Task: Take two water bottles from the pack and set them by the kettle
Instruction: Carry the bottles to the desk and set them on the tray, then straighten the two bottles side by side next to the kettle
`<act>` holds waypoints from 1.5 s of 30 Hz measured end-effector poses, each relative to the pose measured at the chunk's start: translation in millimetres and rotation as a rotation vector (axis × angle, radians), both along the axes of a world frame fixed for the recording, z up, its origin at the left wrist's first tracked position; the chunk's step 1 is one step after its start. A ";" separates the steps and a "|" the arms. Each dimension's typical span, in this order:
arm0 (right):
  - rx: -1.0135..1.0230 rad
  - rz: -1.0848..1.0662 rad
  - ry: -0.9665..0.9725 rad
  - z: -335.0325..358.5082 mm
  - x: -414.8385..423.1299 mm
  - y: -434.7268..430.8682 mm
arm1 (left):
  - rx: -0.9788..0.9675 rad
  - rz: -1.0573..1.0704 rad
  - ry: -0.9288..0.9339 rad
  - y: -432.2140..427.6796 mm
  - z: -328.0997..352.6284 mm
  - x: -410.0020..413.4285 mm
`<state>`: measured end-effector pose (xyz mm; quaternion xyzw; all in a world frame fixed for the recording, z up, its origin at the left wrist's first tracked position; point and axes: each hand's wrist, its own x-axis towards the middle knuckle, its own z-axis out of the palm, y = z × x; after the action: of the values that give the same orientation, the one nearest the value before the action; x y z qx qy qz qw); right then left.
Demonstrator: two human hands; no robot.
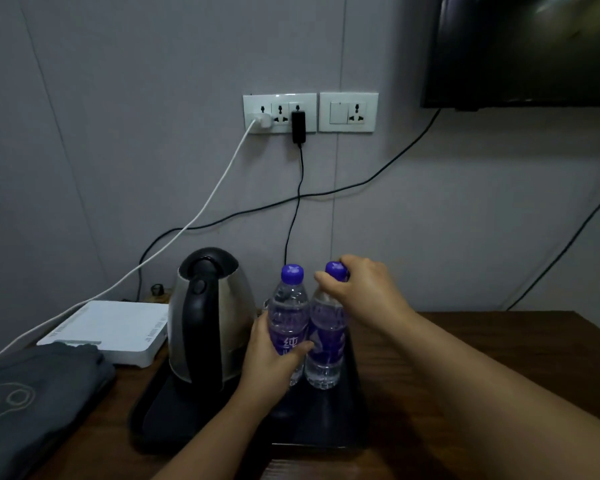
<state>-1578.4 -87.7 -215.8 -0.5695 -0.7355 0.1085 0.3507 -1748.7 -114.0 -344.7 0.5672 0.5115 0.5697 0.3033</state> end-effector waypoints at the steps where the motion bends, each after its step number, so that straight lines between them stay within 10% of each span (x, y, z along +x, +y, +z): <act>1: 0.002 0.014 0.031 -3.8 2.0 -2.6 | 0.006 -0.001 0.002 0.3 0.4 0.9; 8: -0.227 0.135 0.358 -66.5 21.3 -31.9 | -0.004 0.005 -0.002 -2.4 4.1 -0.6; 45: -0.213 0.030 0.276 -152.7 1.2 -6.8 | -0.234 0.095 0.210 -11.5 -18.9 -8.3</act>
<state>-1577.2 -94.5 -368.5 -0.5721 -0.6730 0.2683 0.3845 -1757.0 -125.5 -363.6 0.5598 0.6295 0.4574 0.2849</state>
